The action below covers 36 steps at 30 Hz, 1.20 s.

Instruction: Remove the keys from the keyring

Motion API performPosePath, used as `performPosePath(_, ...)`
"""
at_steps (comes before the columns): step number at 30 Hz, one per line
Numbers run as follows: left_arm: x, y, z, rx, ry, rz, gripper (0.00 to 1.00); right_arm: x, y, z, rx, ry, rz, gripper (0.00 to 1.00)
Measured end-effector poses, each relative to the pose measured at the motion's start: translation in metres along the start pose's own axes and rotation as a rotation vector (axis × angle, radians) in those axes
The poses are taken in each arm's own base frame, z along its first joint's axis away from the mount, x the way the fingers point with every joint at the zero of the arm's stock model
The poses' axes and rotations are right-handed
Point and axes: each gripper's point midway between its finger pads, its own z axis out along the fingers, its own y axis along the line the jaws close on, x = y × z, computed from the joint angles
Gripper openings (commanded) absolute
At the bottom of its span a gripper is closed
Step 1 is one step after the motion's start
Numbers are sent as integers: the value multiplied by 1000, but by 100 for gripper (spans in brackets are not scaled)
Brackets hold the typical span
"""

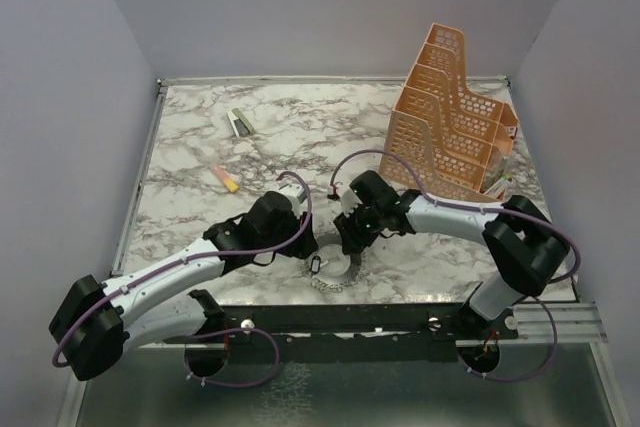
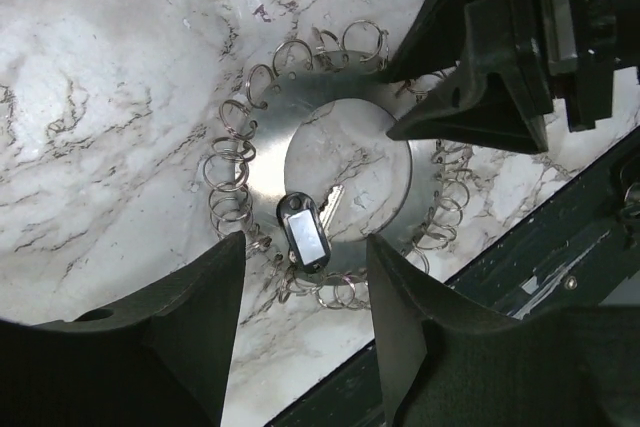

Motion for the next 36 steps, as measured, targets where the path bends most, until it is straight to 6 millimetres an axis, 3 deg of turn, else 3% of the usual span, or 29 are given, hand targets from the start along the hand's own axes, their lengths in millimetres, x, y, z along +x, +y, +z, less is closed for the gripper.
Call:
performPosePath(9, 4, -3, 2, 9, 0, -25, 53, -36, -39, 6, 151, -45, 61, 48)
performPosePath(13, 8, -3, 4, 11, 5, -29, 53, -44, -61, 1, 237, -61, 76, 48)
performPosePath(16, 8, -4, 6, 18, -2, -29, 50, -45, -67, -1, 250, -67, 67, 49)
performPosePath(23, 10, -5, 17, 29, 6, -29, 29, -54, -39, -26, 144, -181, -20, 49)
performPosePath(27, 16, -10, 25, 44, 27, -10, 28, -56, -23, -33, 72, -244, -54, 50)
performPosePath(36, 30, -26, 44, 46, 93, 97, 33, -33, -11, -23, -9, -234, -52, 51)
